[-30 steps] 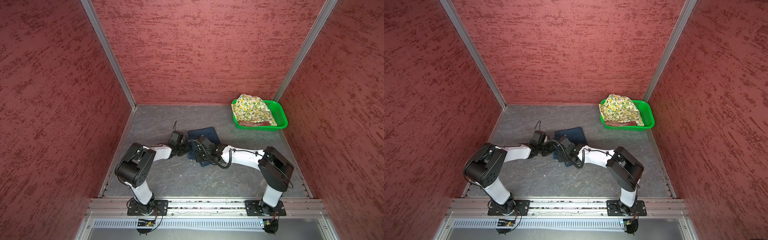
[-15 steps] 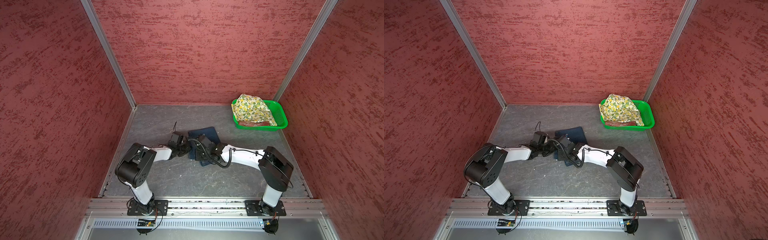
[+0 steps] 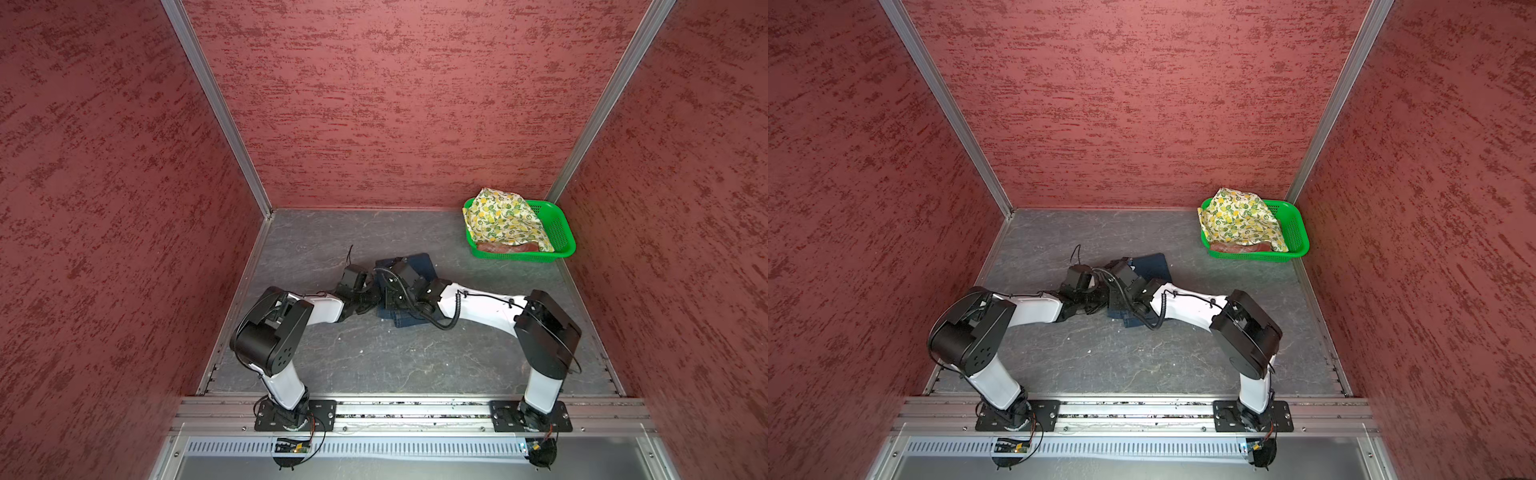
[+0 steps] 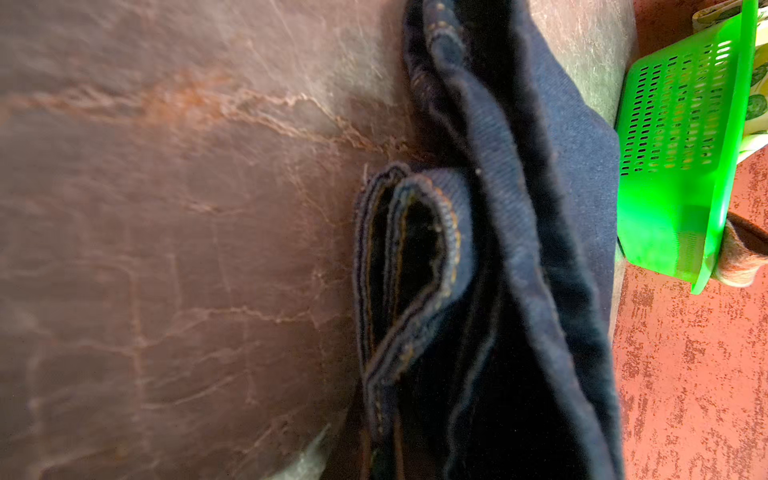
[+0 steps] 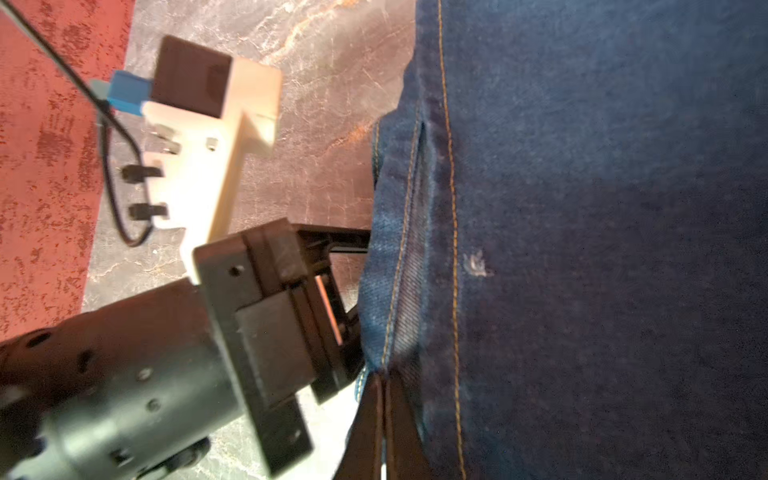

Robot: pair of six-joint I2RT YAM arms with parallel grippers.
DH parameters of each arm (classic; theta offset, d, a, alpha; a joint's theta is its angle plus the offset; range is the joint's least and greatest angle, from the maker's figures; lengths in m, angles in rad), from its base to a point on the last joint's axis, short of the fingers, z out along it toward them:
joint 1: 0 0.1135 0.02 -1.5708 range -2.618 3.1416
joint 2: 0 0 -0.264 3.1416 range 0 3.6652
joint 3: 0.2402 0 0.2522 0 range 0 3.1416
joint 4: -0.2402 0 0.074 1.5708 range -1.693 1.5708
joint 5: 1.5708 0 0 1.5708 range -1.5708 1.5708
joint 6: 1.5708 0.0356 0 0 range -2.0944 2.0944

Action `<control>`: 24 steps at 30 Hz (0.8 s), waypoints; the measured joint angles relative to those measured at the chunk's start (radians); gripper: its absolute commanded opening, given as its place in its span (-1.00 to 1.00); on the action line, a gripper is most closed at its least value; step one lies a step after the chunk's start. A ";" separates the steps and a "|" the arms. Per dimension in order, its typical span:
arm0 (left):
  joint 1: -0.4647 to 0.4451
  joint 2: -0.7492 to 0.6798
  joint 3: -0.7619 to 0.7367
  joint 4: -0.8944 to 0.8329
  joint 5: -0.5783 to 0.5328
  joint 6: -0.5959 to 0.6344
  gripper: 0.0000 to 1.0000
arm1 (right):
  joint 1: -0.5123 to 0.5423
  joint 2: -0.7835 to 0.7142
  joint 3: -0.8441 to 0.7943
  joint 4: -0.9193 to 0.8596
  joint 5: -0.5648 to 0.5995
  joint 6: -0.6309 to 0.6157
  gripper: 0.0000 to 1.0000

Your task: Fold and stack the skirts

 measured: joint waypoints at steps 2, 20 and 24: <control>0.000 0.000 0.000 0.001 0.000 0.000 -1.00 | 0.000 0.004 0.000 0.000 0.001 0.010 -1.00; -0.002 0.000 -0.002 0.002 0.000 -0.018 -1.00 | -0.029 -0.154 -0.049 -0.009 0.037 0.015 -0.07; -0.002 -0.002 -0.001 -0.004 -0.003 -0.015 -0.86 | -0.076 -0.229 -0.116 0.003 0.037 0.014 -0.04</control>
